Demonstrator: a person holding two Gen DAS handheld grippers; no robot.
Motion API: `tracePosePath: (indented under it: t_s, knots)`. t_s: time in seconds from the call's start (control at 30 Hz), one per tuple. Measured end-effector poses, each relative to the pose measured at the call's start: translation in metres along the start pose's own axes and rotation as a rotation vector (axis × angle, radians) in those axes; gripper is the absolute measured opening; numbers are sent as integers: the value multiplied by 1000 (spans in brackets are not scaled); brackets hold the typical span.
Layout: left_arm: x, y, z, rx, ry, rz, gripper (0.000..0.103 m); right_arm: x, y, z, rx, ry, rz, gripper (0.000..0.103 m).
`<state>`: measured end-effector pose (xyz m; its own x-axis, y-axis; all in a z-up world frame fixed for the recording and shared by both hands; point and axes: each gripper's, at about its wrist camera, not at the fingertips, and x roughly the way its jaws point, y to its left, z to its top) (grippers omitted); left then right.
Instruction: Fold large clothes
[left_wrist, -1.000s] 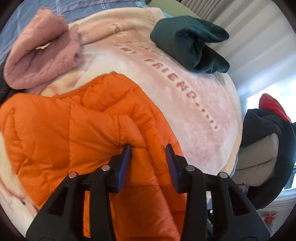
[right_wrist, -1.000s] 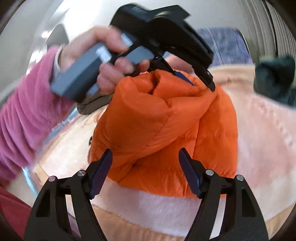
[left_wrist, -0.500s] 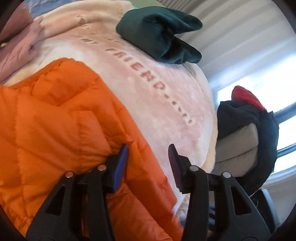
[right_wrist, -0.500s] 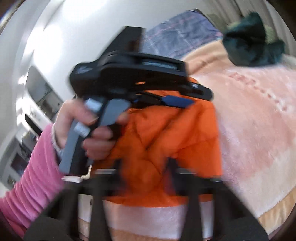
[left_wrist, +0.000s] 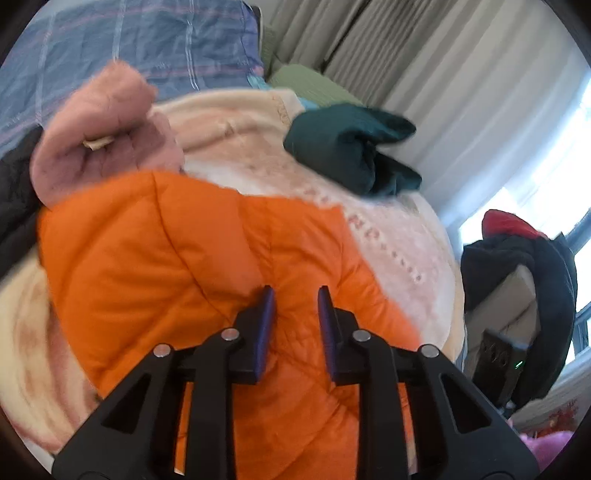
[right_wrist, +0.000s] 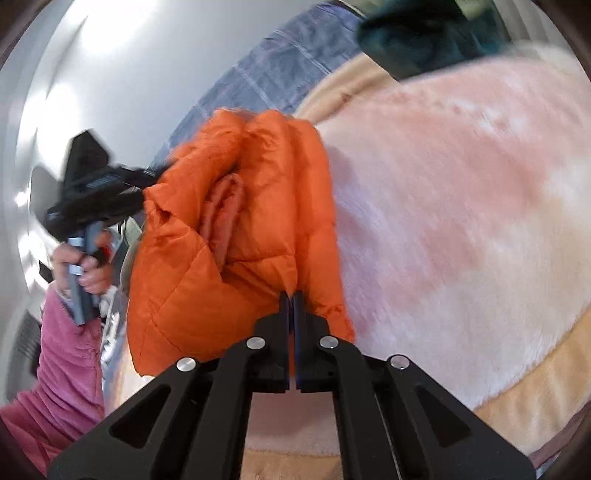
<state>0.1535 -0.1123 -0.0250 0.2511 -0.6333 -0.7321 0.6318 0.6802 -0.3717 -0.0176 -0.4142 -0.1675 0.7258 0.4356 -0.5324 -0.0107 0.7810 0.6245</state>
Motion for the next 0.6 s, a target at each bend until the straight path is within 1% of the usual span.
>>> tracePosePath:
  t_s: [0.07, 0.1, 0.13, 0.2, 0.23, 0.3, 0.37, 0.4, 0.47, 0.5, 0.53, 0.57, 0.6]
  knots:
    - [19, -5, -7, 34, 32, 2, 23, -5, 12, 8, -42, -24, 3, 11]
    - [26, -11, -9, 53, 36, -10, 23, -12, 18, 12, -57, -53, 12, 27]
    - [32, -17, -10, 68, 37, -28, 23, -20, 22, 14, -70, -86, 14, 38]
    - [41, -29, -9, 98, 38, -67, 23, -34, 34, 18, -122, -144, 23, 44]
    - [45, -32, -9, 108, 39, -71, 23, -41, 39, 17, -150, -157, 31, 49]
    - [51, -39, -9, 127, 46, -75, 23, -37, 46, 18, -173, -129, 27, 57]
    - [54, -40, -9, 124, 47, -84, 23, -30, 51, 13, -167, -75, 49, 57]
    - [53, -38, -10, 120, 45, -88, 23, -20, 51, 11, -142, -43, 84, 57]
    - [58, -39, -11, 115, 36, -92, 23, -20, 60, 9, -133, -17, 130, 57]
    - [59, -38, -11, 112, 32, -93, 23, -19, 66, 6, -155, -15, 133, 55]
    - [61, -39, -12, 110, 28, -93, 23, -19, 70, 5, -187, -21, 104, 46]
    - [64, -40, -11, 111, 24, -93, 23, -19, 74, 4, -225, -23, 46, 35]
    - [66, -41, -11, 112, 20, -95, 23, -16, 75, 3, -238, -13, -18, 15]
